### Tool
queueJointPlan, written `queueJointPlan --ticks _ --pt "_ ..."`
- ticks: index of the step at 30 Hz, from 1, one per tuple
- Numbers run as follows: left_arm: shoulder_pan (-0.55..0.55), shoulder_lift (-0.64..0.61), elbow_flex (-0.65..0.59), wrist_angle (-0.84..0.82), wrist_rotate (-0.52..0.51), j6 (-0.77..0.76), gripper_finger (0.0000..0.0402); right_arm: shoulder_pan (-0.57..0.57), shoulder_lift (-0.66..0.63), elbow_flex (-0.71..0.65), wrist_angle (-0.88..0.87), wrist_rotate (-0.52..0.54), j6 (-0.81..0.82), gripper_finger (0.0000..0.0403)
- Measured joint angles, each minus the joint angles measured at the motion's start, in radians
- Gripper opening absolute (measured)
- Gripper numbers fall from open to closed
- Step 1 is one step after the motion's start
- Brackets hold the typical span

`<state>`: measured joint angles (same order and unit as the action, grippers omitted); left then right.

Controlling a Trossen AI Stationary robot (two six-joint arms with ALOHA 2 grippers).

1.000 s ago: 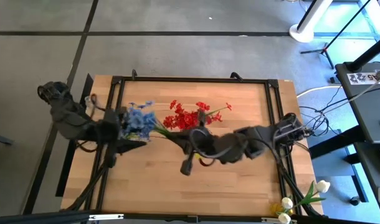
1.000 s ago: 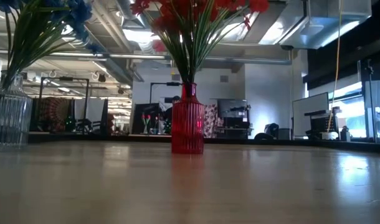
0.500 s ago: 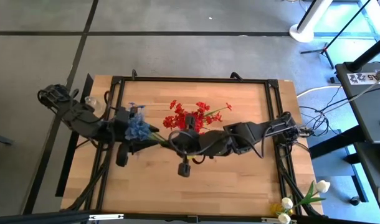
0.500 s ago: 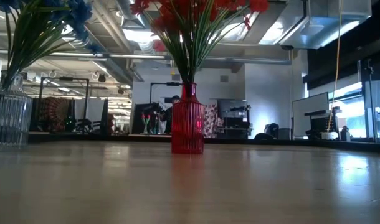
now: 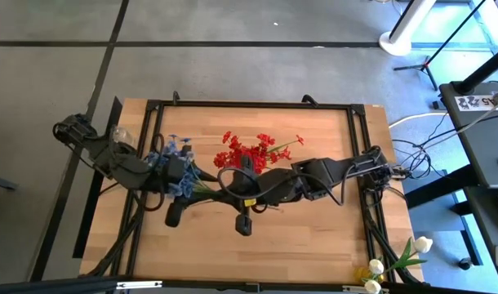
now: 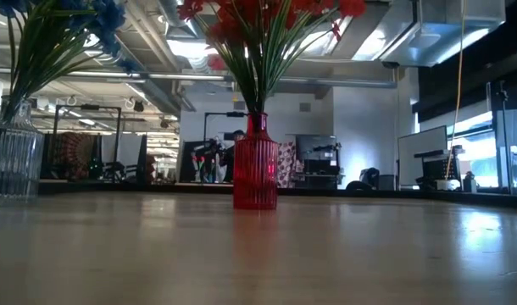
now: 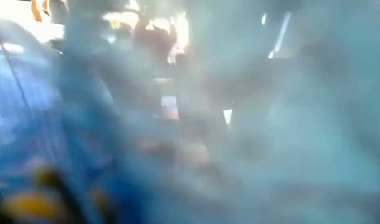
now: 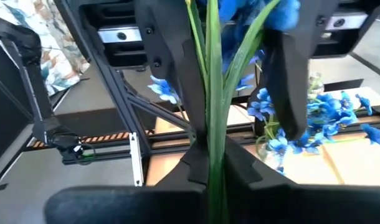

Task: Sort flowers into vase by color
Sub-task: Put the blue flowers into the transparent vase

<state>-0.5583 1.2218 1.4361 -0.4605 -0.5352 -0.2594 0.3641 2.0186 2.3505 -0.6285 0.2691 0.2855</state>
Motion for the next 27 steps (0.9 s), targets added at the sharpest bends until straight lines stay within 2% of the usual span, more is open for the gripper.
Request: queueJointPlan --ticks 4,9,13,16,19,24,26,27 --pt "0.0 0.0 0.0 0.0 -0.007 0.004 0.0136 0.0 0.0 0.0 -0.017 0.01 0.007 0.004" --pt "0.006 0.0 0.0 0.001 -0.023 0.004 0.0024 -0.001 0.0 0.0 -0.022 0.033 -0.001 0.009" --pt "0.006 -0.035 0.002 -0.018 -0.022 0.022 0.0009 0.0 -0.001 0.0 -0.03 0.033 -0.004 0.0143" --pt "0.0 -0.069 0.08 -0.191 -0.013 0.013 0.0005 0.01 -0.022 -0.001 -0.069 0.004 0.003 0.0183" --pt "-0.01 -0.086 0.236 -0.488 0.037 -0.071 0.0005 0.04 -0.064 -0.001 -0.093 0.001 0.048 0.0208" --pt "-0.039 -0.073 0.49 -0.969 0.263 -0.381 0.0004 0.105 -0.12 0.001 -0.192 0.124 0.073 0.0218" --pt "-0.055 -0.073 0.511 -1.125 0.304 -0.53 0.0004 0.122 -0.122 0.001 -0.238 0.187 0.093 0.0216" --pt "-0.063 -0.08 0.49 -1.117 0.324 -0.575 0.0003 0.131 -0.122 0.0 -0.259 0.214 0.103 0.0214"
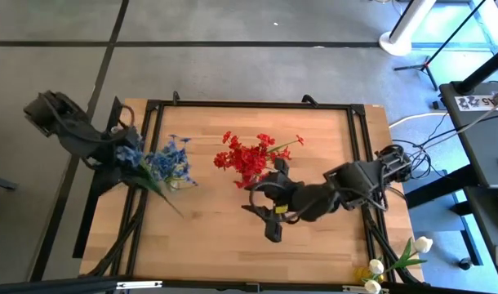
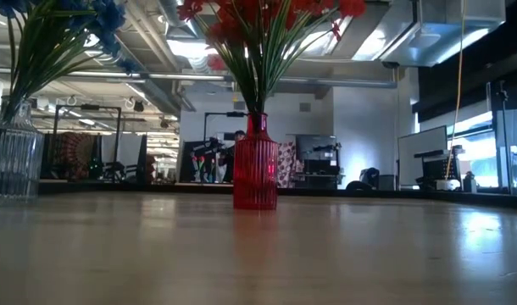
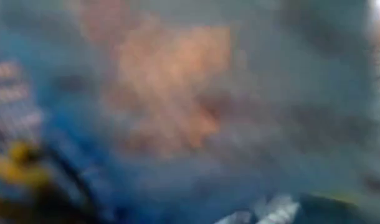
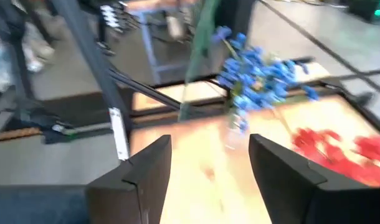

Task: Sort flowers into vase by color
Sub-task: Put the blue flowers into the transparent vase

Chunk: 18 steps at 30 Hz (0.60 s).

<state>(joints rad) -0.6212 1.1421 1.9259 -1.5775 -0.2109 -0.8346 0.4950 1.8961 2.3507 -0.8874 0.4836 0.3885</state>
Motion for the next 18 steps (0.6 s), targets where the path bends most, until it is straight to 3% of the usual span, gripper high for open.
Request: queueJointPlan --ticks 5,12,15,18 --pt "-0.026 -0.022 -0.136 0.002 0.027 -0.089 0.0003 0.019 -0.007 0.0 -0.074 0.068 0.057 0.0206" --pt "-0.024 0.013 -0.38 0.005 -0.042 -0.018 0.0003 0.014 -0.006 0.0 -0.095 0.102 0.072 0.0204" --pt "-0.013 0.075 -0.377 0.003 -0.035 0.051 0.0002 0.015 -0.006 0.0 -0.115 0.112 0.071 0.0204" --pt "0.005 0.164 -0.292 0.009 -0.012 0.164 0.0002 0.013 -0.006 0.0 -0.121 0.117 0.071 0.0204"
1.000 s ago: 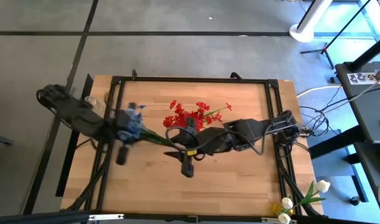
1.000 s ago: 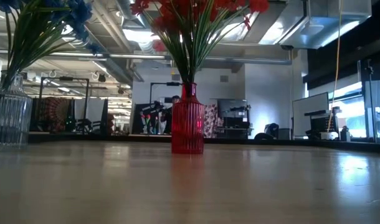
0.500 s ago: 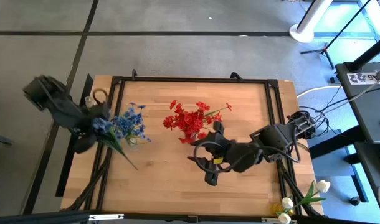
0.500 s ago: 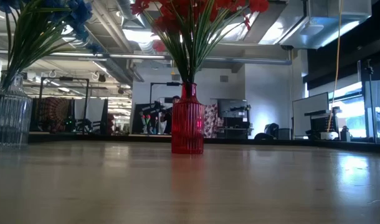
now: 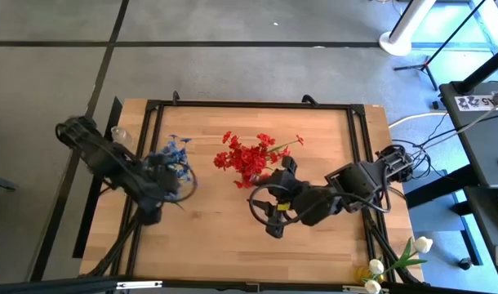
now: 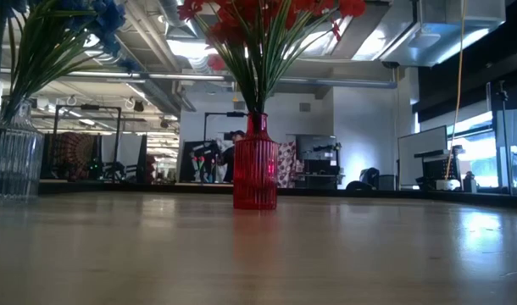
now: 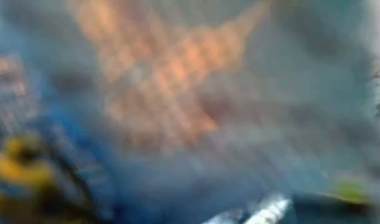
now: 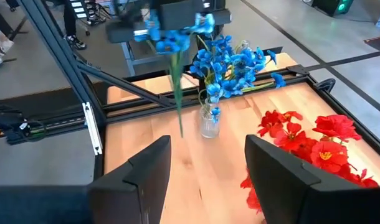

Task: Sort flowers into vase by color
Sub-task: Put the blue flowers into the transparent vase

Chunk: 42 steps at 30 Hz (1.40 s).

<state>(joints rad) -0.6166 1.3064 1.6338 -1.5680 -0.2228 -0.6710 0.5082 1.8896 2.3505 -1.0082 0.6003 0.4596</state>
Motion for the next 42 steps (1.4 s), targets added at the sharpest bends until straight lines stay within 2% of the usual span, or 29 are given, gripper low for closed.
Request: queueJointPlan --ticks 5,10,16,22,28,34,38,42 --pt "0.071 0.124 0.142 0.0 0.073 0.209 0.0002 -0.014 0.0 0.0 -0.012 -0.002 0.005 0.0204" --pt "0.168 0.135 0.198 -0.002 0.058 0.394 0.0002 -0.011 0.0 0.0 -0.019 -0.009 0.006 0.0204" --pt "0.253 -0.002 0.204 -0.004 0.049 0.481 0.0002 -0.002 0.0 0.0 -0.026 -0.036 0.048 0.0204" --pt "0.256 -0.167 0.204 -0.004 0.051 0.454 0.0002 0.01 0.0 0.0 -0.081 -0.035 0.136 0.0204" --pt "0.221 -0.269 0.139 -0.004 0.095 0.358 0.0002 0.009 0.001 0.0 -0.083 -0.016 0.184 0.0204" --pt "0.203 -0.311 -0.011 -0.005 0.138 0.335 0.0002 0.009 0.001 0.0 -0.082 0.013 0.233 0.0204" --pt "0.203 -0.348 -0.08 -0.004 0.092 0.389 0.0002 0.009 0.001 0.0 -0.082 0.037 0.273 0.0204" --pt "0.204 -0.395 -0.097 -0.004 0.03 0.467 0.0002 0.009 0.002 0.0 -0.082 0.036 0.326 0.0204"
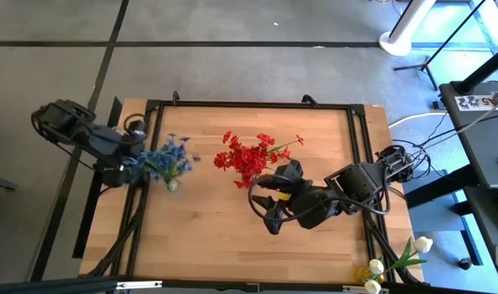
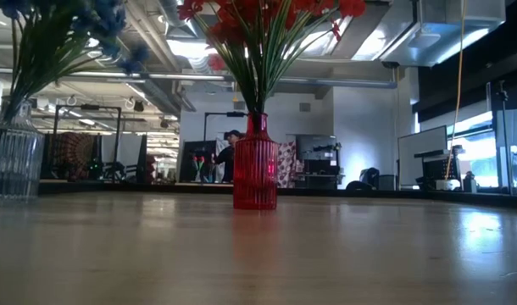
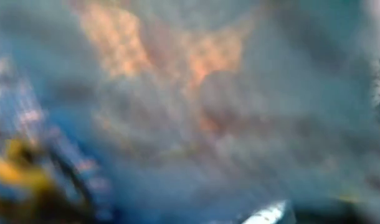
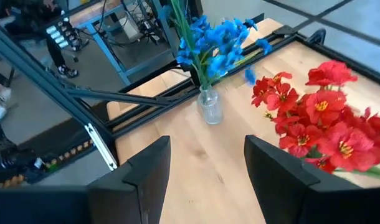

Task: Sort flowers into vase by color
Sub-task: Put the blue flowers into the transparent vase

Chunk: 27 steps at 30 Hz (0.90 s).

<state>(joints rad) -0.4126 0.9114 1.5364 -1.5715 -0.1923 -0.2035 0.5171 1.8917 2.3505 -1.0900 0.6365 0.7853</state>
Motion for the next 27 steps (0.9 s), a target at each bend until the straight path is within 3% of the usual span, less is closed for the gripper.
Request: queueJointPlan --ticks 5,9,14,18,27 --pt "0.0 -0.057 0.0 0.0 -0.042 0.017 0.0002 0.0 0.013 -0.005 0.009 -0.006 0.06 0.0204" --pt "0.0 -0.068 0.044 -0.001 -0.005 -0.113 0.0002 0.0 0.027 -0.01 0.021 -0.012 0.074 0.0204" --pt "0.0 -0.012 0.165 0.005 0.225 -0.276 0.0002 -0.007 0.04 -0.01 0.03 -0.007 0.074 0.0204" --pt "-0.001 0.002 0.178 0.003 0.416 -0.393 0.0002 -0.015 0.044 -0.01 0.03 -0.002 0.074 0.0204" --pt "-0.039 -0.105 0.003 0.0 0.315 -0.443 0.0002 -0.013 0.066 -0.01 0.024 -0.001 0.065 0.0204"
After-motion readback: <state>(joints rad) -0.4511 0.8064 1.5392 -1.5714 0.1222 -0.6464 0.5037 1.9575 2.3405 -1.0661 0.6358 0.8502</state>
